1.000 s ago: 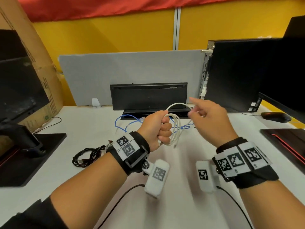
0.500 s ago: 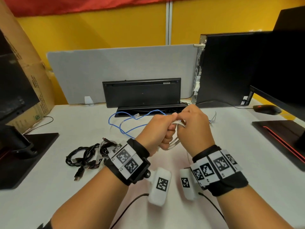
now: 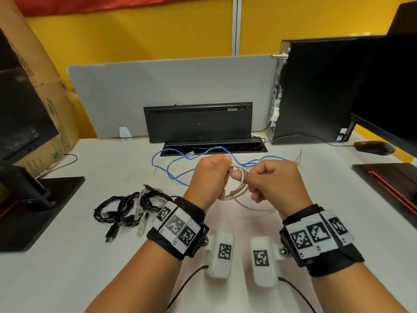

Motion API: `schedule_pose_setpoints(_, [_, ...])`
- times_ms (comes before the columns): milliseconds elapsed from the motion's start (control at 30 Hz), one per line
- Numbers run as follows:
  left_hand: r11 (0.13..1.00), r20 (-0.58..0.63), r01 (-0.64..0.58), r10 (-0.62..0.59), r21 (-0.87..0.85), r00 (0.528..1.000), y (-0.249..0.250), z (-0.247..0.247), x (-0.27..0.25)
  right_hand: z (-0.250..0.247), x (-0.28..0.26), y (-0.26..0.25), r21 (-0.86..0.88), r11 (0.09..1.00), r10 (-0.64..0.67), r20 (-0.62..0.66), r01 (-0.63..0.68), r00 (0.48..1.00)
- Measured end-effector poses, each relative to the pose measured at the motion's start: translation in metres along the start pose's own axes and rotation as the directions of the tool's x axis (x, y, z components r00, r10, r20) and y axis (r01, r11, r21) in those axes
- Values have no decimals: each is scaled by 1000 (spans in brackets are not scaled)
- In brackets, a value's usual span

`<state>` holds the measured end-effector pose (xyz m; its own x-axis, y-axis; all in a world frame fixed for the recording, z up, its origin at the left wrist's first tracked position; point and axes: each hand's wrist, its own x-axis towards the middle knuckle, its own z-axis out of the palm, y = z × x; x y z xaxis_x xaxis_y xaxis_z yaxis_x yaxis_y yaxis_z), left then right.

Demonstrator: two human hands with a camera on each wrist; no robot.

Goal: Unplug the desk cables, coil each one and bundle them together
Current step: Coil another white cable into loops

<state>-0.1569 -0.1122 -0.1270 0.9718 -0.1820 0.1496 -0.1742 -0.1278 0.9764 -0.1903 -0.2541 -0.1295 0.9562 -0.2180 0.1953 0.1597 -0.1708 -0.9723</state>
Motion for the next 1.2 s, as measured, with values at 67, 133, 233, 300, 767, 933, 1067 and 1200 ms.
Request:
schedule_pose_setpoints(67, [996,-8,-60,61,62,998,-3,2,0,0,-3,0,146,986,86,-32,-81,996])
schedule_pose_setpoints(133, [984,-15,-126,128,123,992,-7,5,0,2,-5,1,225,967,126,2,-123,992])
schedule_pose_setpoints(233, [973,-47,-165,174,161,984,-11,6,2,6,-8,-4,277,944,145,134,-177,980])
schedule_pose_setpoints(300, [971,-79,-164,180,174,981,-14,4,4,3,-8,-11,365,901,161,215,-233,963])
schedule_pose_setpoints(767, [956,-117,-165,197,241,973,-18,0,2,-28,-1,-19,-617,687,-376,151,384,914])
schedule_pose_setpoints(933, [890,-118,-210,279,404,953,-19,-3,1,-32,-3,-24,-704,602,-384,157,376,910])
schedule_pose_setpoints(1067, [951,-157,-95,146,296,977,-14,-6,2,-36,3,-17,-684,619,-428,118,386,896])
schedule_pose_setpoints(1200, [938,51,140,-131,-318,990,-10,-4,-7,-35,10,-2,-720,590,-469,62,365,881])
